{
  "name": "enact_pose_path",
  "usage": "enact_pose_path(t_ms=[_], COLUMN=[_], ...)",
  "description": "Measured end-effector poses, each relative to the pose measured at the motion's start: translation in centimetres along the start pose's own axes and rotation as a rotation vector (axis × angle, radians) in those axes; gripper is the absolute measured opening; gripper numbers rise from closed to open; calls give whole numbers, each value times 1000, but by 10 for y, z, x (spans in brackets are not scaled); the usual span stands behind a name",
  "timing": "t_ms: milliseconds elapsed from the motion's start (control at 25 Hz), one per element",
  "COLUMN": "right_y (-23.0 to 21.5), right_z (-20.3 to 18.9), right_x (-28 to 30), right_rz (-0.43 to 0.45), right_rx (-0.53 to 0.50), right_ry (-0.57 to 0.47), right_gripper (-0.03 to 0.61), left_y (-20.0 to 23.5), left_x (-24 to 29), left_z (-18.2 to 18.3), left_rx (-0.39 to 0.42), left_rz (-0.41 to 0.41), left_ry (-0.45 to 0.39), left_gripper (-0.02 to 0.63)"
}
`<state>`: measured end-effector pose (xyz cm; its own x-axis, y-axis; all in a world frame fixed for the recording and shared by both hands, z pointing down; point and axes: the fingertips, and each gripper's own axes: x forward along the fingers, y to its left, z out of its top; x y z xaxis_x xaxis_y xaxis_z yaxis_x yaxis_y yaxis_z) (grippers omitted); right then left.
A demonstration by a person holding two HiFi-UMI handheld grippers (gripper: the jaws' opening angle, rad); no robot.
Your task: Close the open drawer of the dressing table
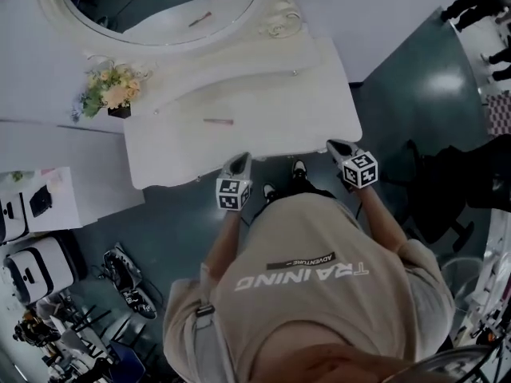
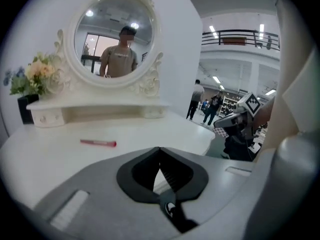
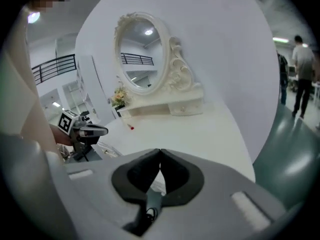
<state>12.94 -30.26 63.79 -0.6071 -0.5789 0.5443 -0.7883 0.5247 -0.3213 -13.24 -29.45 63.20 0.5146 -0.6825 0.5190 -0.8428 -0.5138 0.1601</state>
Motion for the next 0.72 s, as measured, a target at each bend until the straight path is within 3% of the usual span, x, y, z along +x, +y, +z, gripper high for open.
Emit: enact_pose_path(t_ms=[280, 440, 720], right_y=[54, 83, 140], right_z=[117, 162, 206], right_x=[-18, -29, -47], right_rz=[-62, -88, -19], right_rx=[-224, -409, -501], right_ry=[-191, -212, -300], right_gripper=[3, 3, 3], left_y=[8, 21, 14], left_x=[-39, -55, -95], left_z=[130, 166, 225], left_rx=[91, 71, 122], left_rz=[-29, -39, 2], left_ry=[-297, -389, -535], left_gripper=[0, 2, 2])
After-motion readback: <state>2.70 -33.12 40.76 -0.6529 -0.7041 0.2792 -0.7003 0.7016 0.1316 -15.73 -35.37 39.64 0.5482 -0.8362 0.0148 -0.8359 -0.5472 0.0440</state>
